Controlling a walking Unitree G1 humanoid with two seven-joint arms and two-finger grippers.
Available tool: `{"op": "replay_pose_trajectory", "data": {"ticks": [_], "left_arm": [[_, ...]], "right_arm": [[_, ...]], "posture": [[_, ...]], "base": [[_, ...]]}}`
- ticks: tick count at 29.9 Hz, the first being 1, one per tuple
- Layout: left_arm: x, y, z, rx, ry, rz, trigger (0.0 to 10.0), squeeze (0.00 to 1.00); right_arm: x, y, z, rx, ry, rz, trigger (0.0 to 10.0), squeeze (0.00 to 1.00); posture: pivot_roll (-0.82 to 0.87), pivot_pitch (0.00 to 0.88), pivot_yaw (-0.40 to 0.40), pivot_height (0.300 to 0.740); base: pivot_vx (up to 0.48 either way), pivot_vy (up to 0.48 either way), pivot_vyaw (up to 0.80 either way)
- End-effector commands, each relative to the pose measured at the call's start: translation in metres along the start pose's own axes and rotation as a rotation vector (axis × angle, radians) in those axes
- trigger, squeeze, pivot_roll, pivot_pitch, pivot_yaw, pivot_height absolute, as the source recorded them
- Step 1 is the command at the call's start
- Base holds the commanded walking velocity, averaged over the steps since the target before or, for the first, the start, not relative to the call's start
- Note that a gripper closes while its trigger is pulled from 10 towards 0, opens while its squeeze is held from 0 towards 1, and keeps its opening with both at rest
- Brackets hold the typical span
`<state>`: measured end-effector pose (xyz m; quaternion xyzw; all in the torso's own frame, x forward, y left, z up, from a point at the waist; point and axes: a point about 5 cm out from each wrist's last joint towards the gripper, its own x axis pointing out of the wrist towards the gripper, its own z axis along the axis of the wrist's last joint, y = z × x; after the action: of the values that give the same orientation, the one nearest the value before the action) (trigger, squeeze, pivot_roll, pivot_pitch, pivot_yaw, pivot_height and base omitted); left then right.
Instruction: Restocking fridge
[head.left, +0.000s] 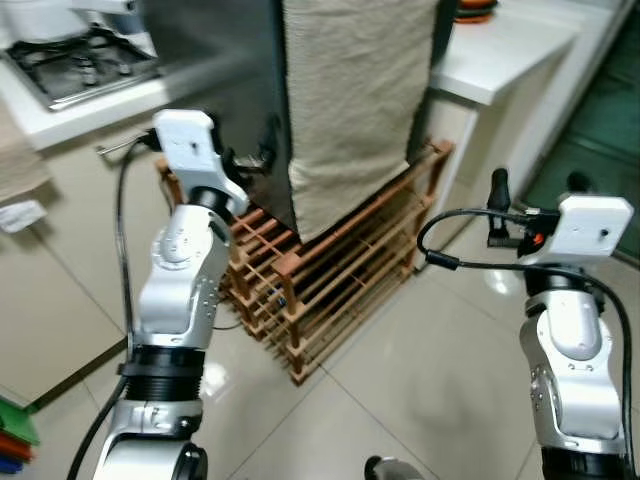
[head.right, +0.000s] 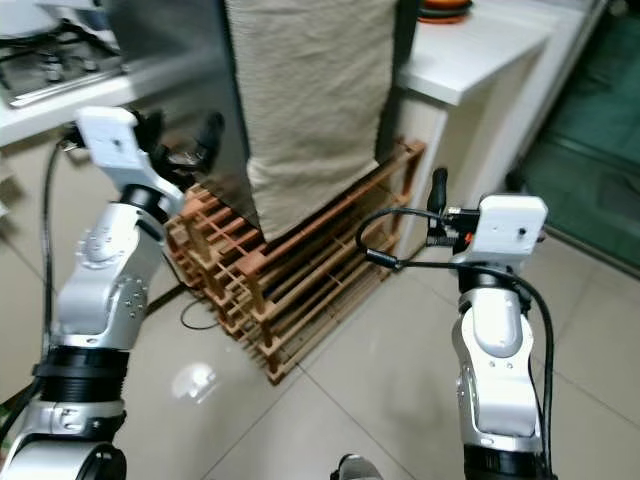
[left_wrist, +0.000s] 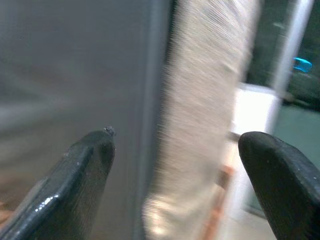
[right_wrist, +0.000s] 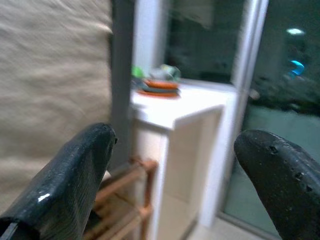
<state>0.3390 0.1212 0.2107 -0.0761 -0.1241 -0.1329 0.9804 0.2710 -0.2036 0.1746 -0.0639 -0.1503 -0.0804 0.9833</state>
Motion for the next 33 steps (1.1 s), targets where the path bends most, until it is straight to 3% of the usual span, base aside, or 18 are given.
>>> {"op": "replay_pose_trajectory", "data": {"ticks": [1, 13, 18, 25, 33], "left_arm": [[0.004, 0.003, 0.012, 0.006, -0.028, -0.005, 10.0, 0.00], [0.009, -0.007, 0.003, 0.002, 0.019, -0.045, 10.0, 0.00], [0.011, -0.013, -0.001, 0.010, 0.047, -0.062, 10.0, 0.00], [-0.003, -0.020, -0.020, -0.008, 0.112, -0.085, 10.0, 0.00], [0.001, -0.019, -0.021, 0.009, 0.116, -0.074, 10.0, 0.00]], "right_arm": [[0.003, 0.006, 0.003, 0.018, -0.008, 0.016, 10.0, 0.24], [0.006, -0.003, -0.003, 0.011, 0.011, -0.006, 10.0, 0.24], [0.004, -0.004, -0.007, 0.013, 0.026, -0.014, 10.0, 0.24], [-0.001, -0.005, -0.011, 0.022, 0.042, -0.028, 10.0, 0.24], [0.000, -0.003, -0.014, 0.017, 0.048, -0.020, 10.0, 0.24]], "posture": [[-0.16, 0.056, 0.055, 0.740], [-0.18, 0.058, 0.061, 0.740], [-0.18, 0.059, 0.062, 0.740], [-0.18, 0.061, 0.069, 0.740], [-0.18, 0.062, 0.070, 0.740]], "base": [[0.000, 0.480, -0.80], [0.000, 0.466, -0.80], [0.000, 0.000, -0.73], [0.000, 0.000, 0.00], [0.000, 0.000, -0.49]]}}
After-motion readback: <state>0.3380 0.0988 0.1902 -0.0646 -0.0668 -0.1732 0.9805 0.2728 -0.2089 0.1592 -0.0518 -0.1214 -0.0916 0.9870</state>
